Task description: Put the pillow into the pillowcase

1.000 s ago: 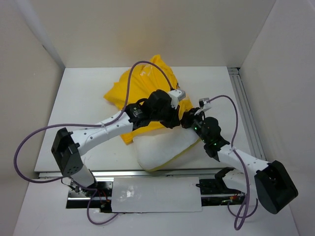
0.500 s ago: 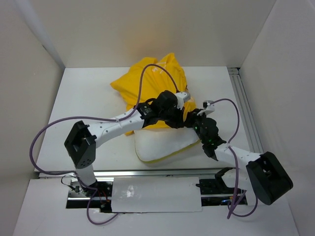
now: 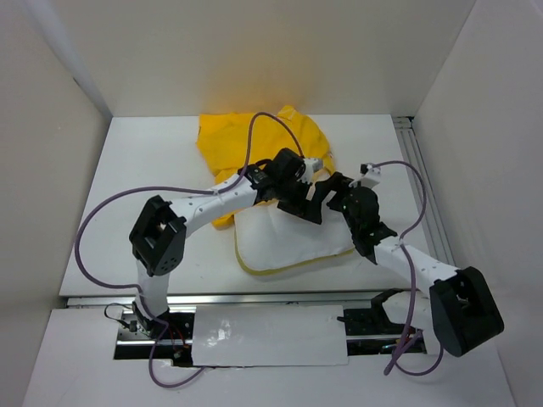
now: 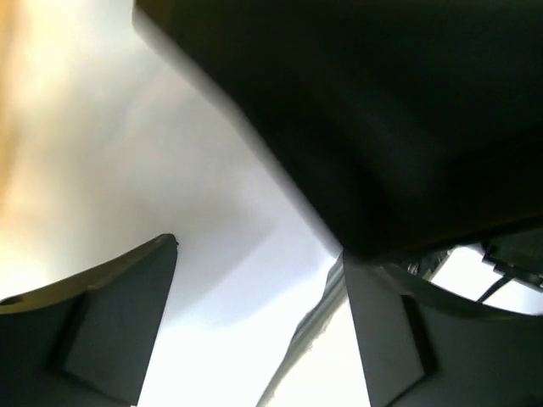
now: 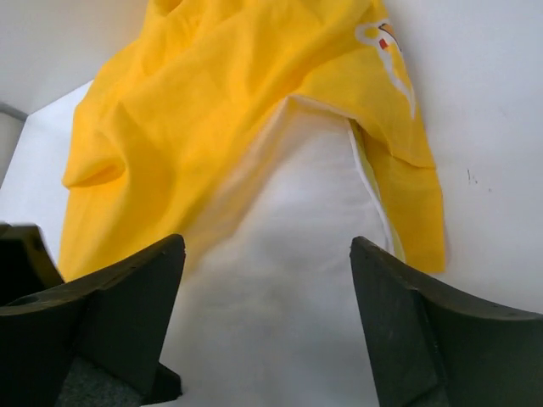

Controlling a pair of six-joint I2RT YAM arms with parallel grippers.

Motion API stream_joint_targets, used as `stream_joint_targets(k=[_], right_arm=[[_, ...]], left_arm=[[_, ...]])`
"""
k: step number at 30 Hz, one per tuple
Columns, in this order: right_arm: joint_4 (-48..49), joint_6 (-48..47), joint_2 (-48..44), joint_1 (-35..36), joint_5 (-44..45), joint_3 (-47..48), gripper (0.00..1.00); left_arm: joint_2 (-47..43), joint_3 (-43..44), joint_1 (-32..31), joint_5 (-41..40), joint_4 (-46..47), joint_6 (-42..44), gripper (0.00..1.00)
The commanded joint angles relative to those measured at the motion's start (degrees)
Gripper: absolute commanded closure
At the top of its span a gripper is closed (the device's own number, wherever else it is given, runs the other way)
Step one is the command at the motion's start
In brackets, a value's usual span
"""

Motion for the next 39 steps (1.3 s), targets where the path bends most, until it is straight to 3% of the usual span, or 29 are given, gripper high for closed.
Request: stream_joint_targets(k=[1, 3, 9, 12, 15, 19, 22, 24, 30, 33, 35, 37, 38, 39], right_arm=[[-10.7, 1.35, -3.93, -0.59, 2.4, 4.97, 0.11], [-15.29, 0.48, -5.08, -1.21, 3.12, 7.35, 0.08], [-28.82, -7.17, -7.56, 0.63, 1.1, 15.51, 0.0], [-35.43, -11.04, -3.96, 7.38, 1.09, 21.58, 0.0], [-36.49, -14.1, 0.96, 17.28, 3.2, 25.53, 0.0], [-43.67, -16.67, 14.37, 30.23, 10.65, 35.02, 0.0], [-45.89, -15.27, 22.91, 35.0, 8.75, 41.01, 0.0], [-45.9, -13.26, 26.01, 35.61, 4.01, 42.59, 0.0], [-52.74, -9.04, 35.33, 37.19, 6.81, 48.66, 0.0], [-51.7, -7.46, 37.44, 37.72, 3.22, 47.97, 0.0], [-51.7, -6.31, 39.11, 37.73, 2.41, 47.35, 0.08], [-51.17, -5.77, 40.17, 37.73, 4.33, 46.82, 0.26], [-52.13, -4.82, 40.17, 37.73, 5.91, 46.82, 0.57], [-52.75, -4.81, 40.17, 37.12, 8.71, 46.82, 0.73]], left_arm=[[-5.74, -2.42, -0.63, 0.86, -0.28, -0.04, 0.07], [-11.16, -4.36, -0.63, -2.47, -0.28, -0.04, 0.0], [-27.61, -17.79, 2.7, -17.32, -1.78, -6.89, 0.0], [-36.76, -27.28, 9.46, -21.11, -4.23, -12.25, 0.0], [-42.12, -35.29, 20.0, -18.76, -6.25, -14.37, 0.0], [-44.68, -41.98, 32.73, -16.29, -6.26, -14.9, 0.0], [-44.69, -45.06, 37.15, -14.36, -5.04, -13.94, 0.01], [-44.17, -45.59, 38.21, -14.35, -5.03, -13.93, 0.03], [-43.63, -45.59, 39.36, -12.95, -3.28, -13.4, 0.04], [-43.63, -46.64, 39.36, -12.42, -1.52, -12.88, 0.04], [-43.11, -46.64, 39.36, -11.8, -0.29, -12.17, 0.04], [-42.58, -47.17, 38.83, -11.28, 1.29, -11.38, 0.04], [-42.58, -47.17, 38.31, -11.27, 1.3, -10.6, 0.04], [-42.06, -47.17, 37.52, -11.27, 2.26, -9.9, 0.04]])
